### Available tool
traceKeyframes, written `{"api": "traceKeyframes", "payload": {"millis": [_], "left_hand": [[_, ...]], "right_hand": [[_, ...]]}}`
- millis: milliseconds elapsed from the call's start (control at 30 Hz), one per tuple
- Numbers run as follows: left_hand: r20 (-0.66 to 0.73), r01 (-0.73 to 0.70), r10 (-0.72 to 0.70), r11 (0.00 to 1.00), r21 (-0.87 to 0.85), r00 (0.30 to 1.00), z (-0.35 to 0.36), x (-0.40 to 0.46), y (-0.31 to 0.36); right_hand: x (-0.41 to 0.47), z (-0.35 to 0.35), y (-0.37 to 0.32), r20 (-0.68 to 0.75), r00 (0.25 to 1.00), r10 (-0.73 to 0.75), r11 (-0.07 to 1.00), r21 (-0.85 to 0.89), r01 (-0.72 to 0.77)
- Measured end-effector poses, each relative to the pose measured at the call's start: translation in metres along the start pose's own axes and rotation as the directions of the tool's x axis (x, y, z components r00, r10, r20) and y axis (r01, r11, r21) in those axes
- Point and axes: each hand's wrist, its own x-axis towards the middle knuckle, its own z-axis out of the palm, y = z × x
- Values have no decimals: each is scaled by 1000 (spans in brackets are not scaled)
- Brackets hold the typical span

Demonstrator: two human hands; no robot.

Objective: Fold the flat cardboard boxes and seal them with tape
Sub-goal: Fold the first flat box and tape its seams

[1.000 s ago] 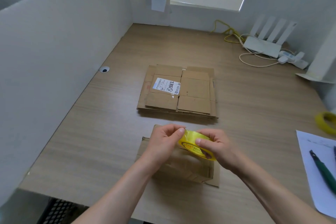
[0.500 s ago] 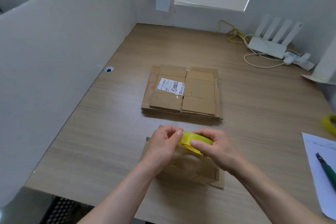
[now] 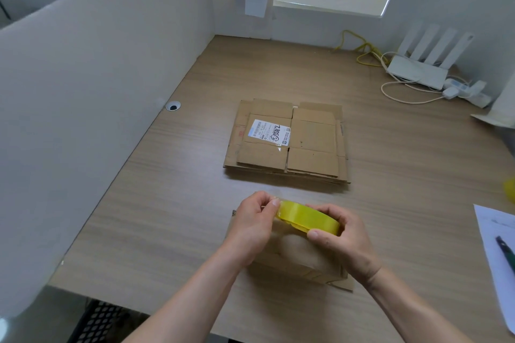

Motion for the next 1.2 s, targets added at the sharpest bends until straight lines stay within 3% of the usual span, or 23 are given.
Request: {"api": "traceKeyframes", "payload": {"millis": [100,267,467,700,800,933,1200], "left_hand": [[-30,36,-39,993,-116,999,-9,5,-3],[-75,35,-47,988,-150,996,-14,8,-7],[-131,12,-23,997,-79,991,-17,6,-7],[-146,9,-14,999,-35,989,-30,13,-15],[-143,-4,11,999,47,990,-38,13,-20],[-148,-29,54,985,169,988,-40,12,-24],[-126,25,-4,986,164,992,-39,14,-31]], "right_hand": [[0,5,4,-34,999,-11,999,46,12],[3,21,9,-123,991,-56,995,-92,45],[10,28,11,-214,975,-59,995,-96,39],[7,29,12,-100,995,-7,989,-147,-7],[9,35,12,-140,990,-37,970,-243,2],[8,43,12,-177,976,-124,971,-225,83],[6,55,13,-268,938,-220,930,-347,119]]}}
